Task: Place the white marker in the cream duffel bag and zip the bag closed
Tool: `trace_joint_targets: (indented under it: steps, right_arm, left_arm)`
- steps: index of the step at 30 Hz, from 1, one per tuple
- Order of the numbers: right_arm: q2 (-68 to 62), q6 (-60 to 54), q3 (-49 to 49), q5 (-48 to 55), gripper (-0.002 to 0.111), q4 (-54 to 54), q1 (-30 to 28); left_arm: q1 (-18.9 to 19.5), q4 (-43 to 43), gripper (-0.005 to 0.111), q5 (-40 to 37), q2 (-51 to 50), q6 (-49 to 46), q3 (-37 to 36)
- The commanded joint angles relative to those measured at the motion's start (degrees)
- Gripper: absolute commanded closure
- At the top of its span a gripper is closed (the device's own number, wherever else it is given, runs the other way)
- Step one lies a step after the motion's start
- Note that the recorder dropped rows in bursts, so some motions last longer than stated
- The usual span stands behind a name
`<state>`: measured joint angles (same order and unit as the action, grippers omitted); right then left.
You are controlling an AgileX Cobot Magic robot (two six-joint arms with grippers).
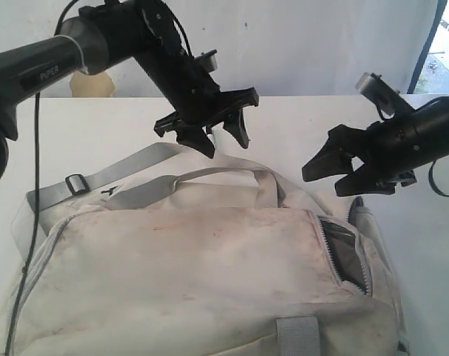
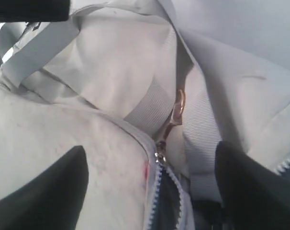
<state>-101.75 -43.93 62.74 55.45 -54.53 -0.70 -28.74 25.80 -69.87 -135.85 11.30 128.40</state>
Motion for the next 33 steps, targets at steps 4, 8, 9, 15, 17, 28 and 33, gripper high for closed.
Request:
trace_joint_targets:
  steps: [4,8,9,15,17,28,33]
  right_arm:
    - [-1.88,10.36,0.19,-4.93,0.044,1.65,0.05]
    - [-1.88,13.14,0.71,-0.56,0.050,3.71,0.05]
    - [-1.88,15.57,0.71,-0.28,0.050,5.95,0.05]
    - [-1.88,22.47,0.71,0.58,0.050,16.42,0.05]
    - [-1.88,22.78,0.71,-1.64,0.050,16.11,0.05]
    - [-10.78,12.01,0.60,-4.85,0.094,-4.86,0.24]
    - [-9.84,5.20,2.73,1.18,0.108,-18.69,-3.46]
  left_arm:
    - [2.70,-0.95,0.042,-0.09,4.48,0.37,0.26]
    - [2.95,-1.22,0.042,-0.09,4.59,-1.24,0.26]
    - [2.95,-1.54,0.042,-0.09,4.60,-1.24,0.26]
    - [2.95,-2.92,0.042,-0.09,4.49,-1.24,0.26]
    - [2.95,-3.14,0.042,-0.09,4.49,-1.24,0.26]
    - [2.95,-3.12,0.042,-0.09,4.49,-1.24,0.26]
    - [2.95,-1.52,0.042,-0.09,4.49,-0.64,0.26]
